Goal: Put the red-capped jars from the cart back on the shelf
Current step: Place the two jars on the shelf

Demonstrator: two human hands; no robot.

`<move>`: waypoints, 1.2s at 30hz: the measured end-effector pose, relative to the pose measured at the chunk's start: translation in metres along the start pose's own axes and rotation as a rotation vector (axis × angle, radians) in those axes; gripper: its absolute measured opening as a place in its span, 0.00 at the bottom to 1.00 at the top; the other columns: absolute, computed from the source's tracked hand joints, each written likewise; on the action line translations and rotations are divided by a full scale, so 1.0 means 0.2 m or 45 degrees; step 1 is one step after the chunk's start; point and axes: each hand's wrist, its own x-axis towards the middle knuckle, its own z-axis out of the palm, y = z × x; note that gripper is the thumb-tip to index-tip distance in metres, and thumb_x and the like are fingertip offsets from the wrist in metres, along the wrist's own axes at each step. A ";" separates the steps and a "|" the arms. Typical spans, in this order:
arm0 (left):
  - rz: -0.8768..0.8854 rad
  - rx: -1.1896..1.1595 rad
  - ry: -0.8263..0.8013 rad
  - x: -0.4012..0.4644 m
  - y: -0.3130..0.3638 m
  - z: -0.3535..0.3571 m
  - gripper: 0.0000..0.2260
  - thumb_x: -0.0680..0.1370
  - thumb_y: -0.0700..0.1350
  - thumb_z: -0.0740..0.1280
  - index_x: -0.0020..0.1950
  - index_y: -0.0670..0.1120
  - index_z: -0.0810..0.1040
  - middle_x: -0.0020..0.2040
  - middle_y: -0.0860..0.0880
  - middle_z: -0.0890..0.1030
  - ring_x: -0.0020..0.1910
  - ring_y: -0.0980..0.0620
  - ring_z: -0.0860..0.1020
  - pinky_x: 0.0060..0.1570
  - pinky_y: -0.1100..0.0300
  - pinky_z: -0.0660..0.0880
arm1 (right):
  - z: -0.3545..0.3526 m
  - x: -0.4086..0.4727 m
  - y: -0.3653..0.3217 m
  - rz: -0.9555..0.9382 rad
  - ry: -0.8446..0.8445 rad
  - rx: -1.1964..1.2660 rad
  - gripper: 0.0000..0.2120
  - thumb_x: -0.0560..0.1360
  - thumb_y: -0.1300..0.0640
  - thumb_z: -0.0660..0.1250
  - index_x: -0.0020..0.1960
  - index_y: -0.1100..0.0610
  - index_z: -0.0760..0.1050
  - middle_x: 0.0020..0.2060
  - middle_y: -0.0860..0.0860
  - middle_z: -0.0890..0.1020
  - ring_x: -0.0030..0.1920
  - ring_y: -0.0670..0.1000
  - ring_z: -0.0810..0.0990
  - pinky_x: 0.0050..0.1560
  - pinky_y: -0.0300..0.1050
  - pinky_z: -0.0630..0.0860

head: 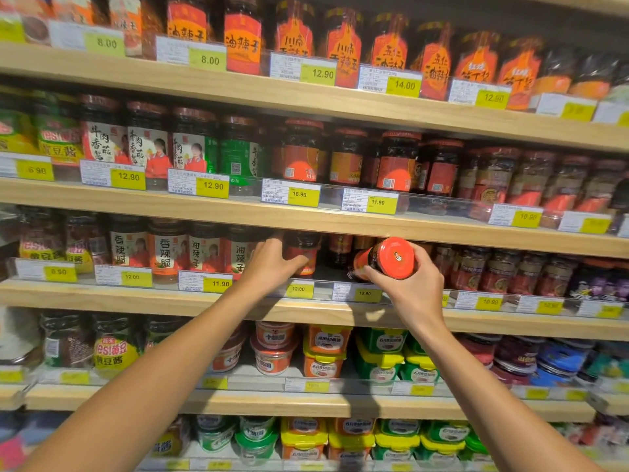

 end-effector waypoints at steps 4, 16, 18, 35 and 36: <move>0.015 0.017 0.003 -0.01 -0.01 -0.02 0.18 0.73 0.56 0.72 0.47 0.41 0.78 0.36 0.46 0.81 0.37 0.47 0.79 0.39 0.49 0.78 | 0.04 0.02 0.01 0.010 -0.045 -0.070 0.28 0.61 0.45 0.83 0.56 0.49 0.75 0.46 0.42 0.80 0.46 0.41 0.79 0.43 0.29 0.72; 0.112 0.199 -0.111 -0.09 -0.06 -0.09 0.20 0.78 0.58 0.66 0.59 0.44 0.71 0.54 0.48 0.76 0.52 0.49 0.75 0.46 0.51 0.75 | 0.24 0.16 -0.02 0.201 -0.124 -0.229 0.22 0.61 0.41 0.80 0.43 0.57 0.79 0.36 0.47 0.81 0.38 0.47 0.79 0.32 0.38 0.71; 0.182 0.284 -0.101 -0.10 -0.09 -0.11 0.26 0.78 0.59 0.66 0.69 0.45 0.68 0.63 0.46 0.76 0.62 0.46 0.74 0.57 0.46 0.76 | 0.28 0.18 -0.03 0.237 -0.165 -0.265 0.21 0.62 0.42 0.79 0.34 0.59 0.79 0.29 0.48 0.79 0.33 0.47 0.78 0.27 0.40 0.69; 0.408 0.230 -0.048 -0.25 -0.15 -0.27 0.29 0.78 0.57 0.66 0.77 0.56 0.62 0.69 0.59 0.74 0.66 0.58 0.74 0.65 0.49 0.73 | 0.46 0.38 0.01 0.433 -0.690 -0.658 0.40 0.73 0.27 0.57 0.75 0.52 0.66 0.73 0.55 0.70 0.72 0.61 0.69 0.72 0.55 0.65; 0.412 0.225 -0.044 -0.26 -0.15 -0.28 0.29 0.78 0.57 0.66 0.77 0.56 0.62 0.68 0.60 0.75 0.66 0.59 0.74 0.64 0.49 0.73 | 0.46 0.39 0.01 0.430 -0.686 -0.668 0.42 0.73 0.26 0.56 0.76 0.52 0.64 0.74 0.55 0.69 0.73 0.61 0.68 0.73 0.56 0.63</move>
